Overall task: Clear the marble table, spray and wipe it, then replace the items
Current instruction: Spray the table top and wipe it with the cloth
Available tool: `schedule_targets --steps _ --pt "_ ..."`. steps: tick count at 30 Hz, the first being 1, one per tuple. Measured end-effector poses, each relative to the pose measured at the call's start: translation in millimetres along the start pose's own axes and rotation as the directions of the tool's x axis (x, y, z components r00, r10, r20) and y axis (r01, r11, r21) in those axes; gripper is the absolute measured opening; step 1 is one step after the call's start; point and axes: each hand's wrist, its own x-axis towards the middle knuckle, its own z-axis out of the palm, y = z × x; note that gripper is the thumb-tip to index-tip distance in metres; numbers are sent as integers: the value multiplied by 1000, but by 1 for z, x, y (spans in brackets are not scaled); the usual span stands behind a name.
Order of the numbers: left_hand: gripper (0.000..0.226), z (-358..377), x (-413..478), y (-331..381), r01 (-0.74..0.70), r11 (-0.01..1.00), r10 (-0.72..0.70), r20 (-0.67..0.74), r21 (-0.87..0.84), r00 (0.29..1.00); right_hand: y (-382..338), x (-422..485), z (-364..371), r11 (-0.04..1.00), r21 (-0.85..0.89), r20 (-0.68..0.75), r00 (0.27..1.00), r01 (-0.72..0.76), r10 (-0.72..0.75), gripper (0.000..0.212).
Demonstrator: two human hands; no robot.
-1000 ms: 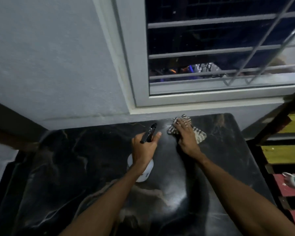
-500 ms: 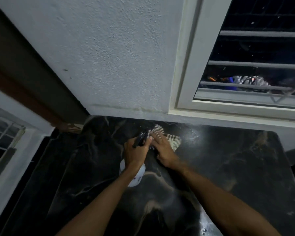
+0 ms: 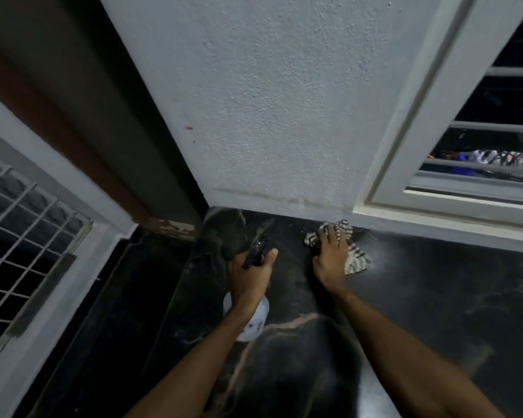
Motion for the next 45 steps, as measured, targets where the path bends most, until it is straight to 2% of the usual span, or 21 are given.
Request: schedule_targets --steps 4,7,9,11,13,14,18,23,26,27,28,31,32,35,36,37,39,40,41,43,45 --pt "28 -38 38 -17 -59 998 59 -31 4 998 -56 14 48 929 69 193 909 364 -371 73" --pt "39 -71 70 -35 21 999 -21 -14 34 1000 -63 40 58 988 66 38 989 141 -144 75" --pt "43 -91 90 -47 30 999 -29 -19 35 999 -86 47 71 1000 10 -45 999 16 -15 77" --pt "42 -110 104 -54 21 998 -19 -43 53 999 -129 44 99 990 8 90 986 142 -142 81" --pt "36 -128 117 -58 9 998 -5 -72 60 997 -165 45 126 914 39 220 889 404 -402 79" --pt "34 -133 122 -60 7 998 -3 -76 59 997 -175 54 131 891 51 231 863 451 -449 76" --pt "31 -153 136 -71 -8 1000 9 -93 13 996 -193 91 140 958 -21 140 950 285 -280 74" --pt "27 -164 131 -74 -45 999 44 -97 -9 994 -212 66 163 794 -53 316 764 606 -562 56" --pt "28 -166 119 -74 -23 999 20 -89 -28 996 -194 64 135 939 -91 209 928 331 -307 70" --pt "28 -167 112 -73 -32 999 29 -95 -29 995 -190 52 131 956 -92 212 944 279 -255 73" --pt "28 -166 105 -72 -49 998 46 -100 -25 994 -191 31 129 943 -99 259 923 318 -284 75" --pt "28 -165 83 -67 -74 997 73 -103 -8 992 -180 -28 136 758 5 413 689 652 -595 75" --pt "29 -163 73 -65 -77 997 75 -101 -10 992 -174 -37 129 741 30 421 664 671 -619 75" --pt "29 -160 39 -58 -87 996 86 -121 0 989 -155 -57 103 911 -7 321 864 412 -388 69" --pt "30 -158 29 -58 -92 996 92 -130 2 987 -149 -70 99 920 -25 329 873 390 -361 71" --pt "30 -157 17 -59 -88 996 88 -138 3 987 -143 -85 97 886 -45 373 830 462 -414 75" --pt "34 -149 -7 -62 -67 998 69 -151 13 986 -117 -119 92 756 -5 481 665 654 -572 83" --pt "36 -144 -19 -63 -59 998 60 -152 14 987 -99 -130 79 736 13 483 640 677 -597 84" --pt "36 -137 -33 -63 -45 999 48 -148 22 988 -76 -137 63 781 13 435 700 624 -566 83" --pt "34 -123 -62 -59 -27 999 32 -150 32 988 -24 -145 25 939 -8 265 906 345 -330 79" --pt "32 -111 -86 -57 -22 999 25 -157 24 987 19 -154 -5 999 -18 59 997 49 -48 79"
